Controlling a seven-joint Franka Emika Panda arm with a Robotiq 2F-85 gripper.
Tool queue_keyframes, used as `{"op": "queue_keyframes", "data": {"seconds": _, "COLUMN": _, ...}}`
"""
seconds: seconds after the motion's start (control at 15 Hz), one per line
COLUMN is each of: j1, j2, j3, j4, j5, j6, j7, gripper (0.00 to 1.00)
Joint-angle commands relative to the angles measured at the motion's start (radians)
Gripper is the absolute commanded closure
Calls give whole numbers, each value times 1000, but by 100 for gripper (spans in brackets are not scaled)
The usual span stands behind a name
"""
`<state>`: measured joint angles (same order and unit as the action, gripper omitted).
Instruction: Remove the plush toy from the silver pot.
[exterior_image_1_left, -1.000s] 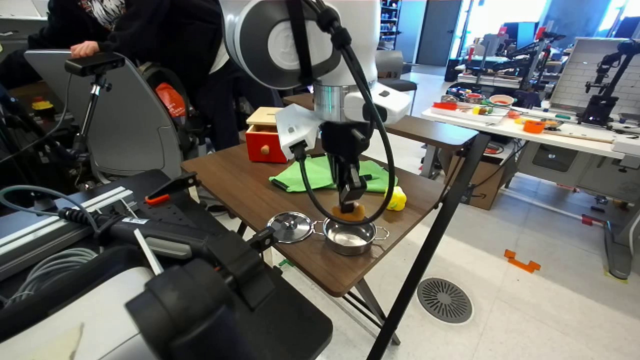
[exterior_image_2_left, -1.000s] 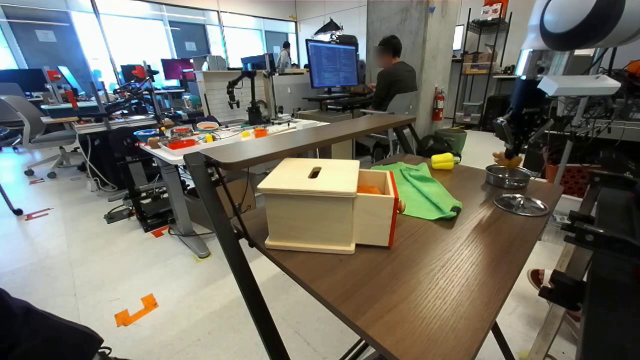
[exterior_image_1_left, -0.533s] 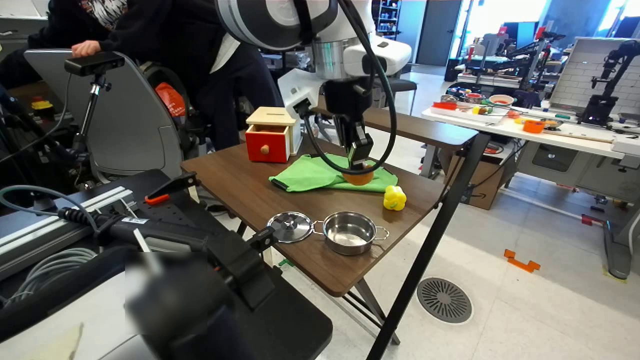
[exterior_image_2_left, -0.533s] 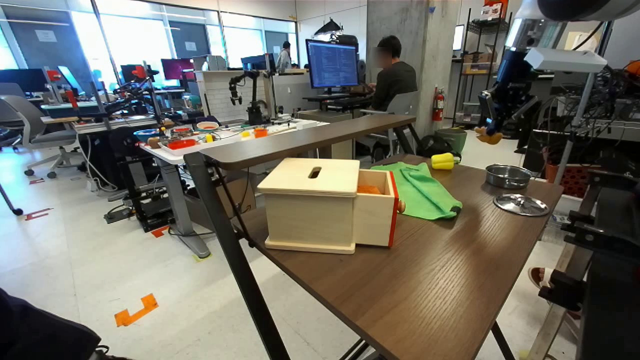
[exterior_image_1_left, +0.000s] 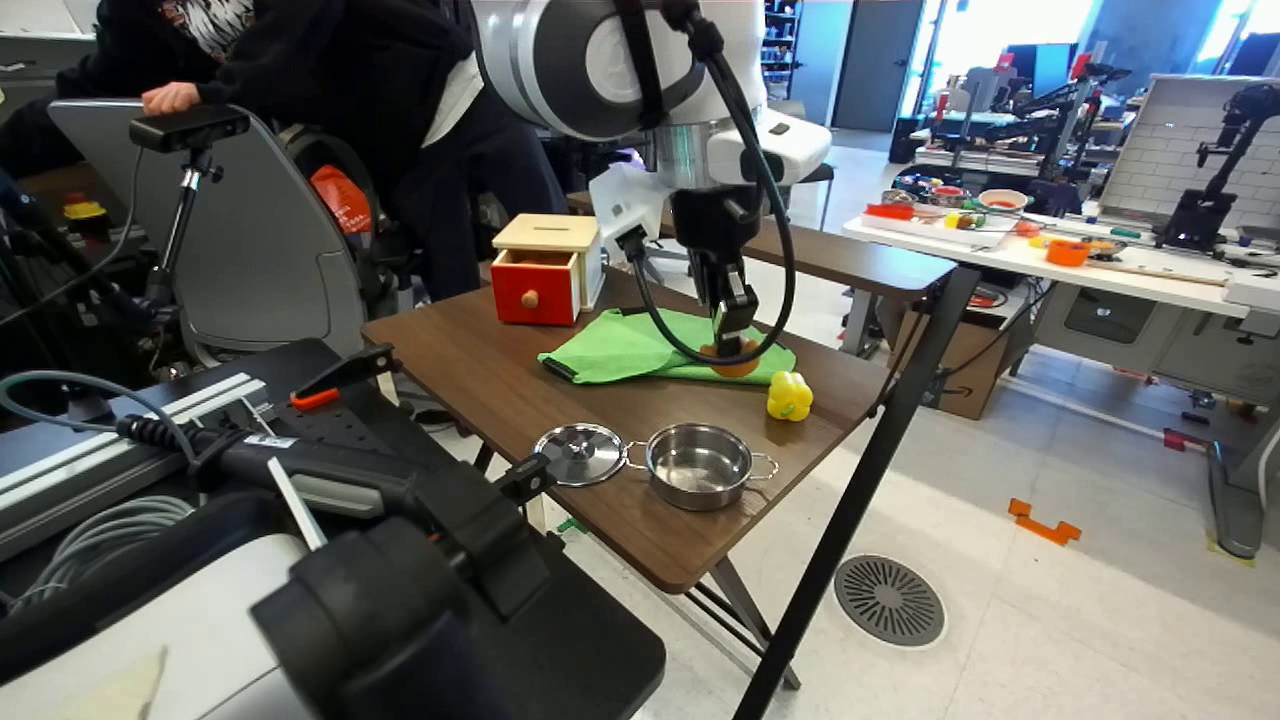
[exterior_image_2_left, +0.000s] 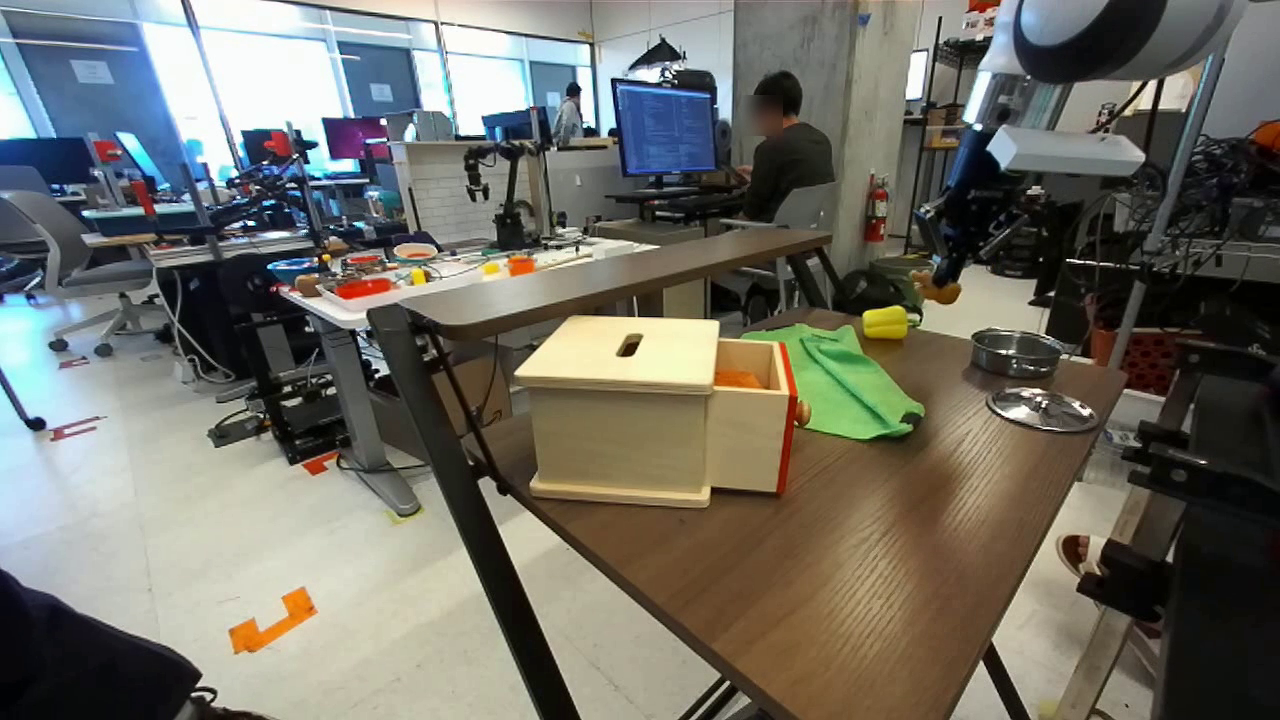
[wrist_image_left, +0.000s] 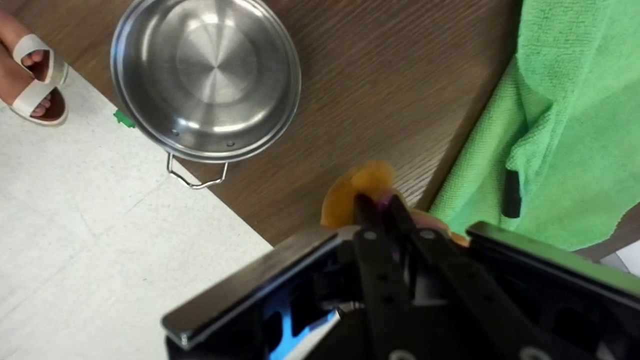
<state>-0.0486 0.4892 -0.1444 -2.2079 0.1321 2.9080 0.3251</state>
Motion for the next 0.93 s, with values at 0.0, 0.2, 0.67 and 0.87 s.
{"op": "queue_keyframes", "data": {"seconds": 0.0, "j1": 52, "j2": 116, "j3": -15, "j4": 102, "j5": 12, "j6": 16, "j7": 49, "gripper": 98}}
{"op": "queue_keyframes", "data": {"seconds": 0.2, "j1": 78, "j2": 186, "j3": -12, "j4": 175, "j5": 21, "j6": 6, "j7": 77, "gripper": 98}}
{"op": "queue_keyframes", "data": {"seconds": 0.67, "j1": 77, "j2": 244, "j3": 8, "j4": 222, "j5": 41, "j6": -1, "j7": 65, "gripper": 45}}
{"op": "queue_keyframes", "data": {"seconds": 0.87, "j1": 68, "j2": 199, "j3": 6, "j4": 177, "j5": 47, "j6": 16, "j7": 59, "gripper": 23}}
